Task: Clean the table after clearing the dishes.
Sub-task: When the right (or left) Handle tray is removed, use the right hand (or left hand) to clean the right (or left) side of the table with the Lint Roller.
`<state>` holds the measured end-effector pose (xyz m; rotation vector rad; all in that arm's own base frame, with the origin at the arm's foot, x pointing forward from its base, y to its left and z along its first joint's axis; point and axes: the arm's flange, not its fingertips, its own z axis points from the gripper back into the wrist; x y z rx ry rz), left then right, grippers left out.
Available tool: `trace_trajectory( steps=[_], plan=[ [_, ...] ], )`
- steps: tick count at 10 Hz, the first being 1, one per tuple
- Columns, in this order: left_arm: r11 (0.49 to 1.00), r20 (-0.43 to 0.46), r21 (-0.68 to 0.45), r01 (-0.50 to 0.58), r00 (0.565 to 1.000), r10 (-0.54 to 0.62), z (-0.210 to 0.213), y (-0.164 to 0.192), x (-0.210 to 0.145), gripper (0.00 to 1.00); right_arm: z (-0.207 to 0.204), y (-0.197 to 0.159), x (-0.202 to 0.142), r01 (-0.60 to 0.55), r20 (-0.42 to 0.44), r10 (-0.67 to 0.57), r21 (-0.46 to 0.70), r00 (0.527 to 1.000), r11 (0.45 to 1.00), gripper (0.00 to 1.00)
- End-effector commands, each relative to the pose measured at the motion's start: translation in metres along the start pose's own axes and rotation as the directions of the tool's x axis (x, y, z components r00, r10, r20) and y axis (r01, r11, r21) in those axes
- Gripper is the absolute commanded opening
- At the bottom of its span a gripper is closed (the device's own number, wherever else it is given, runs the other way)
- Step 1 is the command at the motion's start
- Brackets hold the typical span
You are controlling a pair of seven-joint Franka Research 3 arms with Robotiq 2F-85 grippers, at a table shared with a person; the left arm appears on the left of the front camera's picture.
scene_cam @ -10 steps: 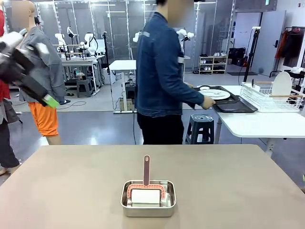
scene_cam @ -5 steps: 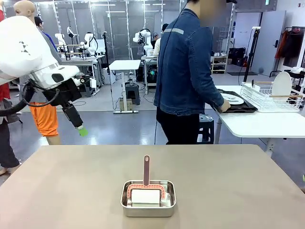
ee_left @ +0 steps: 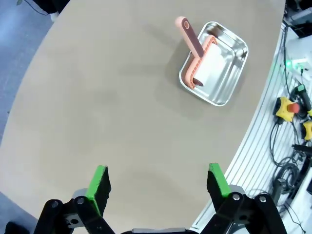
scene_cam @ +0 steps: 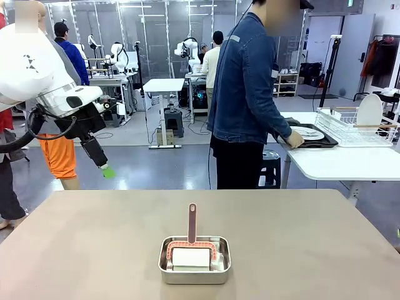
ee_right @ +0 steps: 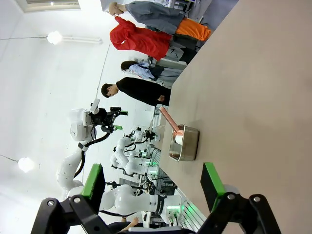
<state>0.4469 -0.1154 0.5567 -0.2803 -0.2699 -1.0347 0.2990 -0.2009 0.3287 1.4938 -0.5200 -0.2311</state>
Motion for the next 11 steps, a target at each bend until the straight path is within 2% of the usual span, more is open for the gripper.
trace_trajectory(
  steps=[1, 2, 3, 5, 8, 10, 11],
  plan=[
    [1.0, -0.001, 0.0, 0.001, 1.0, -0.001, 0.0, 0.0, 0.0, 1.0, 0.001, 0.003, -0.003, -0.005, 0.003, 0.005, 0.008, 1.0, 1.0, 1.0],
    [0.983, -0.096, 0.027, 0.18, 0.98, -0.176, -0.011, -0.009, 0.019, 1.0, 0.001, 0.003, -0.003, -0.005, 0.003, 0.005, 0.008, 1.0, 1.0, 1.0],
    [0.958, -0.144, 0.024, 0.287, 0.949, -0.281, -0.022, -0.009, 0.042, 1.0, 0.001, 0.003, -0.003, -0.005, 0.003, 0.005, 0.008, 1.0, 1.0, 1.0],
    [0.904, -0.192, -0.033, 0.426, 0.885, -0.424, -0.047, -0.005, 0.089, 1.0, 0.001, 0.003, -0.003, -0.005, 0.003, 0.005, 0.008, 1.0, 1.0, 1.0],
    [0.849, -0.278, -0.11, 0.516, 0.805, -0.525, -0.067, -0.004, 0.155, 1.0, 0.001, 0.003, -0.003, -0.005, 0.003, 0.005, 0.008, 1.0, 1.0, 1.0],
    [0.823, -0.304, -0.212, 0.527, 0.765, -0.568, -0.085, 0.0, 0.189, 1.0, 0.001, 0.003, -0.003, -0.005, 0.003, 0.005, 0.008, 1.0, 1.0, 1.0],
    [0.823, -0.315, -0.261, 0.504, 0.761, -0.566, -0.097, 0.004, 0.206, 1.0, 0.001, 0.003, -0.003, -0.005, 0.003, 0.005, 0.008, 1.0, 1.0, 1.0]
  ],
)
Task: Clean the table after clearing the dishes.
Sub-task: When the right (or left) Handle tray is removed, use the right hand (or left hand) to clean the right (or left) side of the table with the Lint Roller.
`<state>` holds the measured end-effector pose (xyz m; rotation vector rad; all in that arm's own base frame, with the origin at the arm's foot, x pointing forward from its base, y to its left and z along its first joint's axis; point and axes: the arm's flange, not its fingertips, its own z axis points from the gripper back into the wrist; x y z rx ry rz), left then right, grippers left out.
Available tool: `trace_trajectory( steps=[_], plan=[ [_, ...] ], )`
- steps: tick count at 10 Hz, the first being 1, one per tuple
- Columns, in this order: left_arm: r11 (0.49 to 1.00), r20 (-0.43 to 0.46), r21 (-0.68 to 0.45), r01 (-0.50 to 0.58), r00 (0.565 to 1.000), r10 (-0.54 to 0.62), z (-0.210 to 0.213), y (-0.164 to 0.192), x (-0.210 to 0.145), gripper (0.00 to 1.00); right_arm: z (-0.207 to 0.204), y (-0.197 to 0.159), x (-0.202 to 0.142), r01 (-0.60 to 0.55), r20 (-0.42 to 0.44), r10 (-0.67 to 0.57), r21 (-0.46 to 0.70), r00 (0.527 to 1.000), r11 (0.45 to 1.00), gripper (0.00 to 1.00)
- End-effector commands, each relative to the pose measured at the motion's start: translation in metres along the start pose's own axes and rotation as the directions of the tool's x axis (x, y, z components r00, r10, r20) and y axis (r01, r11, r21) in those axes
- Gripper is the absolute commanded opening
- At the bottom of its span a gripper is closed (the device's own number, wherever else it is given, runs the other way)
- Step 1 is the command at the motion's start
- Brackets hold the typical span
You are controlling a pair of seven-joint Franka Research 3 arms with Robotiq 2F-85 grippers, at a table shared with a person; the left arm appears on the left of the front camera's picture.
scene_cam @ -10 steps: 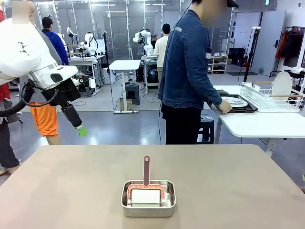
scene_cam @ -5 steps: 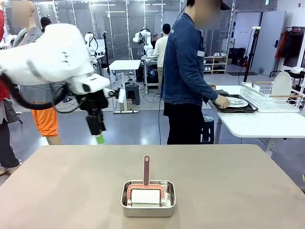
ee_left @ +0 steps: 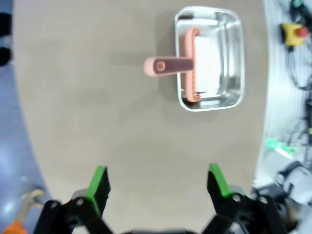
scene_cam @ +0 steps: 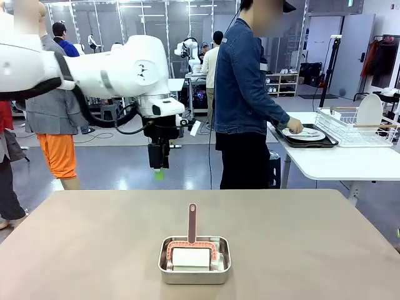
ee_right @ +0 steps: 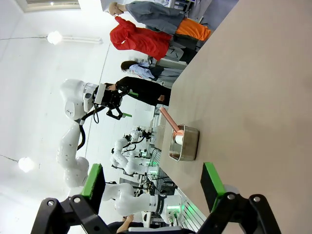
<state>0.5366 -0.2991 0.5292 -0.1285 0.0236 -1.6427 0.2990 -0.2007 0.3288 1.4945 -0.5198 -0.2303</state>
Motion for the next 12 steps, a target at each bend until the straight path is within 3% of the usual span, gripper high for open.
trace_trajectory(
  steps=[1, 8, 12],
  plan=[
    [0.995, -0.036, -0.099, -0.012, 0.999, 0.008, 0.003, 0.033, 0.023, 1.0, 0.001, 0.003, -0.003, -0.005, 0.004, 0.004, 0.007, 1.0, 1.0, 1.0],
    [0.973, -0.01, -0.225, -0.058, 0.998, 0.057, -0.055, 0.056, 0.058, 1.0, 0.001, 0.003, -0.003, -0.005, 0.004, 0.004, 0.007, 1.0, 1.0, 1.0],
    [0.955, 0.028, -0.297, 0.013, 1.0, -0.005, -0.087, 0.058, 0.07, 1.0, 0.001, 0.003, -0.003, -0.005, 0.004, 0.004, 0.007, 1.0, 1.0, 1.0]
  ],
)
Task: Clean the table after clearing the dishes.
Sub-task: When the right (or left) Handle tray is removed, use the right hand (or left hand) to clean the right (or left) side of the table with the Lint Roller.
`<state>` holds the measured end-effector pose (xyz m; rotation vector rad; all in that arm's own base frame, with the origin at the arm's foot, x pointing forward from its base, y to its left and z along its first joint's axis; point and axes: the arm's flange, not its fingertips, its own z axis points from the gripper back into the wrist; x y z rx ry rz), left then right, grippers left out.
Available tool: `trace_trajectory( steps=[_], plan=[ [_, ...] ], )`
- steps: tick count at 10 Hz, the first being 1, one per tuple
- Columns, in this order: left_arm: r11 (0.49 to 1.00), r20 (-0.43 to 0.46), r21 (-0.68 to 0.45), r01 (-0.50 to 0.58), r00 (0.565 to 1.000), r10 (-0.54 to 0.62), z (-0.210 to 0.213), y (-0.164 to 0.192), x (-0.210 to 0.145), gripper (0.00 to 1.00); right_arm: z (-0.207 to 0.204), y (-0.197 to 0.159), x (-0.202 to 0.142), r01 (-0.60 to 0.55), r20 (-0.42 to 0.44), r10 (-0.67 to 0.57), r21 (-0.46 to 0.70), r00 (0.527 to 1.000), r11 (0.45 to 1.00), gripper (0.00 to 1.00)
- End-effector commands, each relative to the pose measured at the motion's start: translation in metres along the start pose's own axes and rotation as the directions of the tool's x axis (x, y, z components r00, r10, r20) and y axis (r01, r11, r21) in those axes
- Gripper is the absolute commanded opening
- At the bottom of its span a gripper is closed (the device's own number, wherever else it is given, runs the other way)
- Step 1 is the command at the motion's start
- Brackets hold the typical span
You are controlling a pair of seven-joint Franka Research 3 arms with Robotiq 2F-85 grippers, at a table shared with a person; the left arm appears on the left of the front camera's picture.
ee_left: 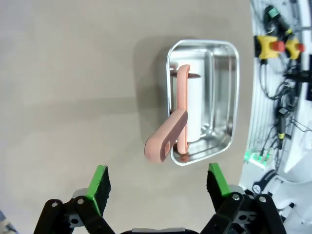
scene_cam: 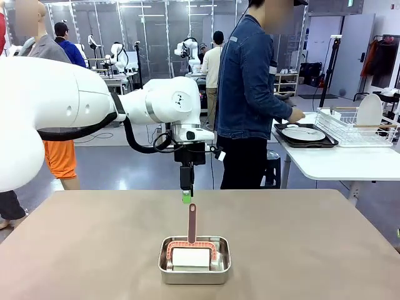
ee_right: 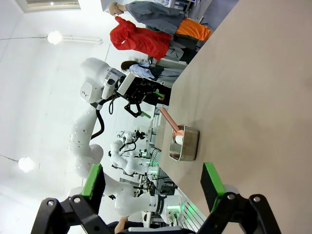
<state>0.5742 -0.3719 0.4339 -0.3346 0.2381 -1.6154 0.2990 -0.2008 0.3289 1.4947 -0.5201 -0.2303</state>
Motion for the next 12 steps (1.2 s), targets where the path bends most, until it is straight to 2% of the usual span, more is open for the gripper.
trace_trajectory(
  steps=[1, 8, 12],
  plan=[
    [0.998, 0.016, -0.056, 0.035, 0.999, -0.034, 0.003, 0.007, 0.009, 1.0, 0.001, 0.003, -0.003, -0.004, 0.003, 0.004, 0.007, 1.0, 1.0, 1.0],
    [0.98, -0.018, -0.197, 0.011, 1.0, -0.015, -0.046, 0.005, 0.021, 1.0, 0.001, 0.003, -0.003, -0.004, 0.003, 0.004, 0.007, 1.0, 1.0, 1.0],
    [0.976, -0.017, -0.219, 0.002, 1.0, -0.006, -0.064, 0.001, 0.017, 1.0, 0.001, 0.003, -0.003, -0.004, 0.003, 0.004, 0.007, 1.0, 1.0, 1.0]
  ],
)
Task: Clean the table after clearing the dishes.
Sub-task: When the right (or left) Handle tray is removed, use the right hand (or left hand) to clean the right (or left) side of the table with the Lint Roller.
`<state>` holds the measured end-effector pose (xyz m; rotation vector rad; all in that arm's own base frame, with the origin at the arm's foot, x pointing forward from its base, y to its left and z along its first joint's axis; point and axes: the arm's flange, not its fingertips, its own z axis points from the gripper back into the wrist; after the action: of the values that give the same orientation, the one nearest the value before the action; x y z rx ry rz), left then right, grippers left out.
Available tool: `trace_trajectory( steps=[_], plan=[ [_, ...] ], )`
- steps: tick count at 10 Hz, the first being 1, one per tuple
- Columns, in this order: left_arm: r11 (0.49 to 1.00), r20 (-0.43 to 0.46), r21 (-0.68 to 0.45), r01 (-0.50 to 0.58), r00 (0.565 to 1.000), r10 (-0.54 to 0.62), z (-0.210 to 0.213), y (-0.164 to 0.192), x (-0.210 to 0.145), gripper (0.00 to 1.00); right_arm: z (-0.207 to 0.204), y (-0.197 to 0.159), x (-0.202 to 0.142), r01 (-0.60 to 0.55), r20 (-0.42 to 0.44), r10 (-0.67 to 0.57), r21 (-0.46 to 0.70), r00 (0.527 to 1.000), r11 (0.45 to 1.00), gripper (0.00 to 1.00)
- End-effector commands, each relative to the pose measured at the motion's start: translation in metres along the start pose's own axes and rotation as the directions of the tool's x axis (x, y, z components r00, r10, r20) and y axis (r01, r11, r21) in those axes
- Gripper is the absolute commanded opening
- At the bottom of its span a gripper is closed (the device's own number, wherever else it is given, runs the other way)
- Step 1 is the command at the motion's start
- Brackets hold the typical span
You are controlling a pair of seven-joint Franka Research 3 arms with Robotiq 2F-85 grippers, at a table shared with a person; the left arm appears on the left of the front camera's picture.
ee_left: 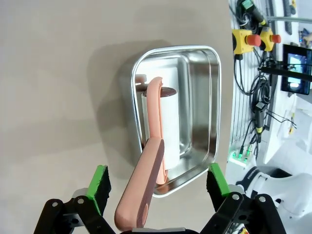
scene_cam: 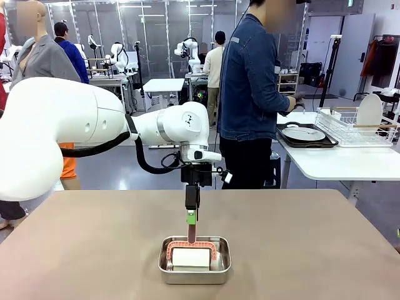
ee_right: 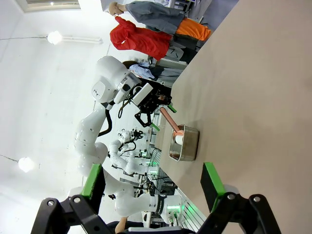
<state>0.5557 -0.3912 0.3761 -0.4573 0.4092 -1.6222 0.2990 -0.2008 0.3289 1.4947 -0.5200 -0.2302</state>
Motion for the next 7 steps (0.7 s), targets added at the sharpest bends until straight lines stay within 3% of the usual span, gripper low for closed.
trace_trajectory(
  steps=[1, 2, 3, 4, 5, 6, 7],
  plan=[
    [0.999, 0.015, -0.043, -0.013, 1.0, 0.014, -0.0034, -0.0019, -0.0004, 1.0, 0.0007, 0.0025, -0.0028, -0.004, 0.004, 0.004, 0.007, 1.0, 1.0, 1.0],
    [0.999, 0.018, -0.05, -0.011, 1.0, 0.012, -0.0042, -0.0017, -0.0004, 1.0, 0.0007, 0.0025, -0.0028, -0.004, 0.004, 0.004, 0.007, 1.0, 1.0, 1.0],
    [0.999, 0.011, -0.05, -0.017, 1.0, 0.018, -0.0038, -0.0018, 0.0001, 0.75, 0.0007, 0.0025, -0.0028, -0.004, 0.004, 0.004, 0.007, 1.0, 1.0, 1.0],
    [0.999, 0.002, -0.048, -0.018, 1.0, 0.019, -0.0034, -0.0019, 0.0005, 0.41, 0.0007, 0.0025, -0.0028, -0.004, 0.004, 0.004, 0.007, 1.0, 1.0, 1.0],
    [0.998, -0.016, -0.046, -0.037, 0.999, 0.036, -0.0015, -0.0015, -0.0002, 0.16, 0.0007, 0.0025, -0.0028, -0.004, 0.004, 0.004, 0.007, 1.0, 1.0, 1.0],
    [0.998, -0.019, -0.048, -0.033, 0.999, 0.032, -0.0008, -0.0016, 0.0, 0.0, 0.0007, 0.0025, -0.0028, -0.004, 0.004, 0.004, 0.007, 1.0, 1.0, 1.0],
    [0.998, -0.022, -0.053, -0.036, 0.999, 0.035, 0.0001, -0.0013, -0.0005, 0.0, 0.0007, 0.0025, -0.0028, -0.004, 0.004, 0.004, 0.007, 1.0, 1.0, 1.0]
  ],
)
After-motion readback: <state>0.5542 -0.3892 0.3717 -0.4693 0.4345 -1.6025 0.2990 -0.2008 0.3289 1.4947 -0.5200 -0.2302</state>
